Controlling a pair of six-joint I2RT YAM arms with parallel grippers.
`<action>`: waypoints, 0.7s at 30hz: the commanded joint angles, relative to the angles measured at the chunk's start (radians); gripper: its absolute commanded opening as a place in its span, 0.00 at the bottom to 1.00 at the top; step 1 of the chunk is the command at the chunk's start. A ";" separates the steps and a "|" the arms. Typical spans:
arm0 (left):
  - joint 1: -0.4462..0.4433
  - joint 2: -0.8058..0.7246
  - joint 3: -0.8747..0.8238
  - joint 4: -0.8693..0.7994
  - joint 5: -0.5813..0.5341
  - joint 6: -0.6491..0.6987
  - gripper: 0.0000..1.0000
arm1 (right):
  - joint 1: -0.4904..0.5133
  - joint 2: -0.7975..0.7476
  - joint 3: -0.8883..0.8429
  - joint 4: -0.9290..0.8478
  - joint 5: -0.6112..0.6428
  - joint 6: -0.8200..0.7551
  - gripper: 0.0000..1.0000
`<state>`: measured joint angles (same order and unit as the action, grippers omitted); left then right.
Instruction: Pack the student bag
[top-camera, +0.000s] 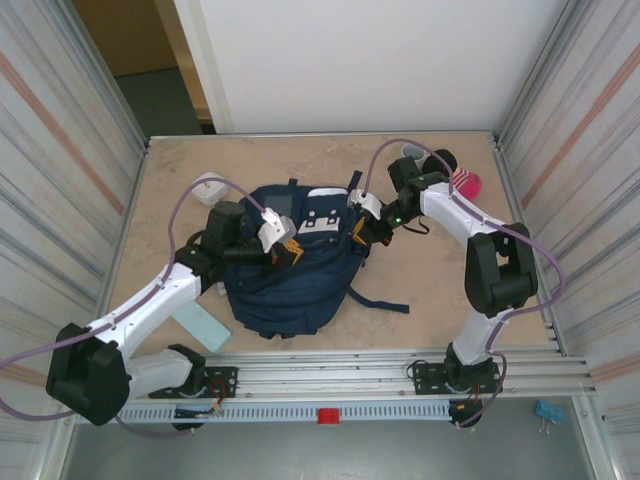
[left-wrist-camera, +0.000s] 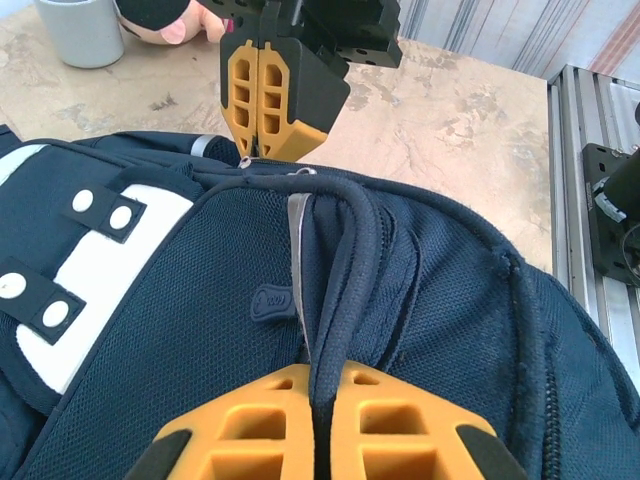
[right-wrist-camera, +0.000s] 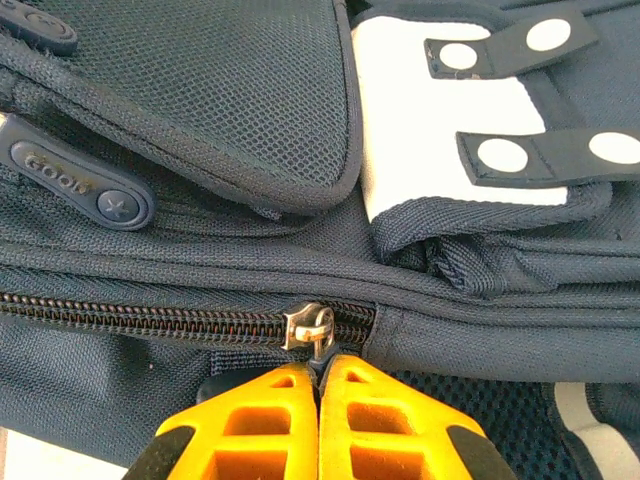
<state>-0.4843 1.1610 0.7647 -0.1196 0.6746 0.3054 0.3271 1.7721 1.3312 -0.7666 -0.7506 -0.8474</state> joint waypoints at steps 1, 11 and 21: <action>0.013 -0.014 0.003 0.090 -0.025 -0.032 0.00 | 0.029 -0.033 -0.032 -0.023 -0.141 0.035 0.00; 0.013 -0.041 -0.002 0.082 -0.026 -0.015 0.00 | 0.027 0.037 -0.015 -0.067 -0.174 0.024 0.22; 0.013 -0.047 0.001 0.084 -0.027 -0.019 0.00 | 0.005 0.069 0.002 -0.086 -0.255 0.001 0.27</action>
<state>-0.4839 1.1519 0.7570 -0.1146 0.6788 0.3012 0.3267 1.8332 1.3056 -0.8024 -0.9165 -0.8230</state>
